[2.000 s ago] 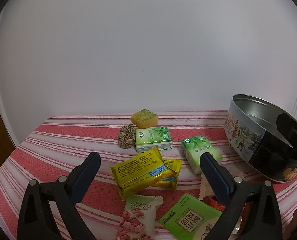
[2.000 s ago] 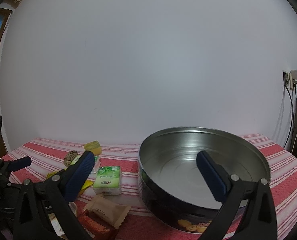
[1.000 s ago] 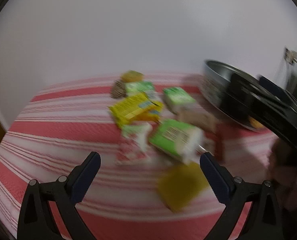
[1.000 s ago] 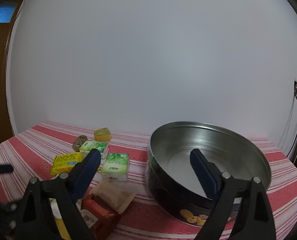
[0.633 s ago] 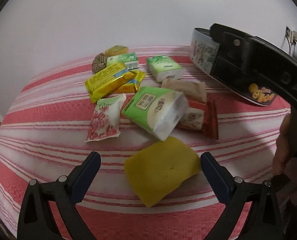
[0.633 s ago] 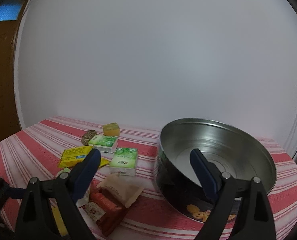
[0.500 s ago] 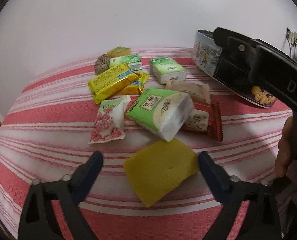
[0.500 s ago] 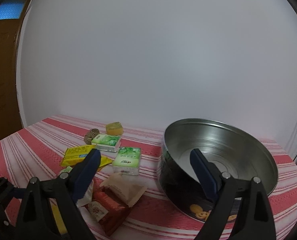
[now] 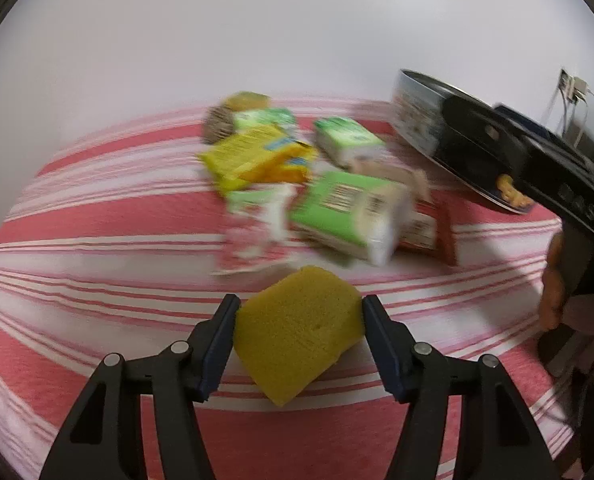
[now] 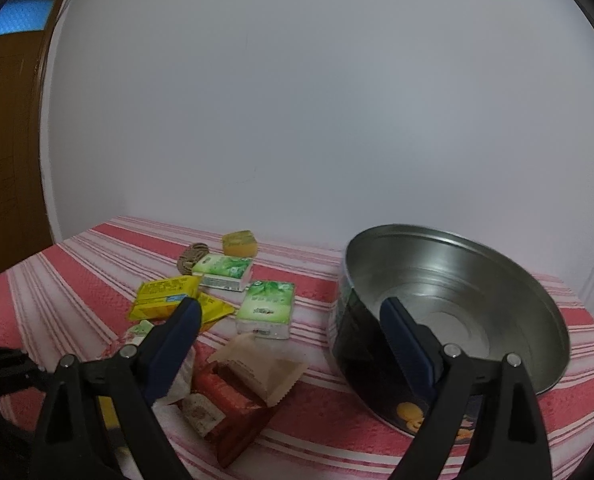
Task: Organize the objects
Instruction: 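Grasp the yellow sponge with the left gripper while the right gripper grasps a green tissue pack, then carry the sponge and tissue pack over the metal tin with both grippers, then open both grippers to drop the sponge and tissue pack into the tin, then grasp the pink-flowered pastry bag with the left gripper while the right grasps the red cake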
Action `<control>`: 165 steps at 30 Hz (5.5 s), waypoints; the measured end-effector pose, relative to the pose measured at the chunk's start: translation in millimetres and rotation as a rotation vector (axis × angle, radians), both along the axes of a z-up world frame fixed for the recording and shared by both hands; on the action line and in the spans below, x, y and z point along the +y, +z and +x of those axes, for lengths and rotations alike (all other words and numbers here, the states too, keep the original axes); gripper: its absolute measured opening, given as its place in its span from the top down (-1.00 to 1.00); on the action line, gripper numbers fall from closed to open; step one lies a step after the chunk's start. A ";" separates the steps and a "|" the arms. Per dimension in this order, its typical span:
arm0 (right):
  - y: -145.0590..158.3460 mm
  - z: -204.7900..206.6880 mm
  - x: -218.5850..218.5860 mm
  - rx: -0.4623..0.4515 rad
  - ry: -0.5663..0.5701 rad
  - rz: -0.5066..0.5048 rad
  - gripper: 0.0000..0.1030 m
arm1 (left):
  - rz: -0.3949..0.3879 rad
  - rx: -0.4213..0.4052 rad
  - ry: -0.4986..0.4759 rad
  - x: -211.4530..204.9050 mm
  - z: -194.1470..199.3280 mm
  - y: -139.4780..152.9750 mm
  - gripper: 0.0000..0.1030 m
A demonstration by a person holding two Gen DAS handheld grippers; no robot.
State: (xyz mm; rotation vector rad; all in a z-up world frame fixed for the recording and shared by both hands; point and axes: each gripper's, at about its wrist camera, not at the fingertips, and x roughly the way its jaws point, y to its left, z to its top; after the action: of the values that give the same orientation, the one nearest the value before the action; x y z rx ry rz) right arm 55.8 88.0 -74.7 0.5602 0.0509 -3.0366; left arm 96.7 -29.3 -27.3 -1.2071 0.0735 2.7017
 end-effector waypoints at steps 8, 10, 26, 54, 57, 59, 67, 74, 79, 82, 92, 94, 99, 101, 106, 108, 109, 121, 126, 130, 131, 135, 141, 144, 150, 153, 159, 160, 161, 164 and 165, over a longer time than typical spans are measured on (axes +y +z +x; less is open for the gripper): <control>-7.4 -5.2 -25.2 -0.050 0.180 0.011 -0.71 | -0.009 0.049 0.118 -48.1 -5.1 5.3 -0.24; -10.5 -8.6 -33.5 -0.080 0.207 0.020 -0.60 | -0.030 0.071 0.141 -52.9 -5.4 8.5 -0.24; -58.7 -52.4 -103.6 -0.408 0.352 0.293 0.04 | -0.034 0.098 0.188 -61.5 -15.7 17.0 -0.24; 17.0 -29.7 112.5 -0.027 -0.220 0.009 0.03 | 0.053 0.386 -0.090 141.3 -101.8 70.5 -0.24; 13.8 -30.7 130.7 -0.041 -0.266 0.003 0.03 | 0.068 0.366 -0.103 165.0 -115.6 66.6 -0.24; 10.6 -31.4 140.3 -0.054 -0.295 0.010 0.03 | 0.072 0.349 -0.111 180.4 -125.3 60.9 -0.24; -1.4 -34.9 157.4 -0.112 -0.358 -0.003 0.03 | 0.082 0.300 -0.125 205.5 -144.7 39.6 -0.24; -6.9 -36.8 154.7 -0.135 -0.358 0.002 0.03 | 0.058 0.306 -0.138 206.8 -144.9 31.2 -0.24; -9.2 -37.2 152.5 -0.160 -0.353 -0.024 0.03 | 0.039 0.323 -0.132 209.9 -143.9 30.6 -0.24; -8.1 -37.3 151.8 -0.170 -0.357 -0.038 0.03 | 0.025 0.327 -0.136 210.3 -145.9 28.4 -0.24; -10.3 -38.6 162.7 -0.188 -0.369 -0.064 0.03 | -0.042 0.348 -0.152 216.8 -149.0 22.2 -0.24; -10.0 -39.0 164.5 -0.187 -0.367 -0.073 0.02 | -0.056 0.353 -0.155 217.8 -148.2 21.7 -0.25; -11.3 -36.4 169.9 -0.162 -0.382 -0.073 -0.08 | -0.009 0.345 -0.148 210.2 -150.3 23.9 -0.37; -7.5 -31.6 171.3 -0.136 -0.405 -0.084 -0.29 | 0.027 0.344 -0.129 203.6 -151.0 27.8 -0.52; -0.1 -19.9 181.8 -0.080 -0.418 -0.193 -0.59 | 0.024 0.353 -0.116 201.6 -144.4 35.4 -0.68; -0.3 -20.1 184.3 -0.078 -0.415 -0.199 -0.59 | 0.029 0.350 -0.115 201.6 -142.6 37.2 -0.68; 0.0 -20.5 183.1 -0.078 -0.414 -0.192 -0.59 | 0.030 0.350 -0.112 200.5 -141.6 38.4 -0.68; -17.5 -19.8 192.8 -0.016 -0.409 -0.173 -0.75 | -0.015 0.384 -0.010 164.4 -134.9 37.2 -0.68; -22.1 -16.5 187.1 0.019 -0.407 -0.184 -0.77 | -0.036 0.394 0.014 149.7 -130.0 34.9 -0.68; -18.1 -8.4 174.9 0.063 -0.413 -0.149 -0.77 | -0.025 0.389 0.021 138.0 -126.1 33.2 -0.68; -16.4 -7.7 172.5 0.068 -0.416 -0.142 -0.77 | -0.027 0.389 0.021 136.7 -124.9 32.6 -0.68; -15.5 -1.1 167.7 0.079 -0.432 -0.141 -0.80 | -0.048 0.390 0.028 127.6 -120.7 29.2 -0.68; -17.6 4.2 162.5 0.075 -0.437 -0.145 -0.84 | -0.048 0.370 0.046 112.5 -120.3 26.6 -0.68; -16.7 7.2 155.4 0.075 -0.428 -0.138 -0.84 | -0.045 0.369 0.057 103.1 -117.4 29.8 -0.68; -15.6 12.9 136.6 0.087 -0.413 -0.085 -0.84 | -0.045 0.329 0.066 81.7 -115.1 24.1 -0.68; -15.7 16.0 126.6 0.083 -0.386 -0.097 -0.84 | -0.075 0.323 0.053 69.7 -113.0 22.6 -0.68; -15.9 20.8 93.8 0.069 -0.308 -0.073 -0.84 | -0.096 0.280 0.087 32.6 -116.5 13.8 -0.68; -16.0 20.9 88.5 0.065 -0.293 -0.069 -0.84 | -0.094 0.271 0.091 27.2 -116.9 12.9 -0.68; -15.8 20.2 79.0 0.058 -0.268 -0.060 -0.84 | -0.088 0.257 0.096 19.3 -117.2 11.5 -0.68; -15.8 19.6 58.9 0.047 -0.211 -0.012 -0.83 | -0.065 0.217 0.097 2.6 -117.4 7.1 -0.68; -16.4 20.2 54.2 0.047 -0.194 0.004 -0.83 | -0.056 0.205 0.097 -1.5 -117.8 5.4 -0.68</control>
State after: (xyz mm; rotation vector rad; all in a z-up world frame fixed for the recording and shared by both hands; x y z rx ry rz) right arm 76.0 142.2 -91.2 0.5226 0.0051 -3.2388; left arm -21.1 -30.8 -21.9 -0.9672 0.1217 2.9186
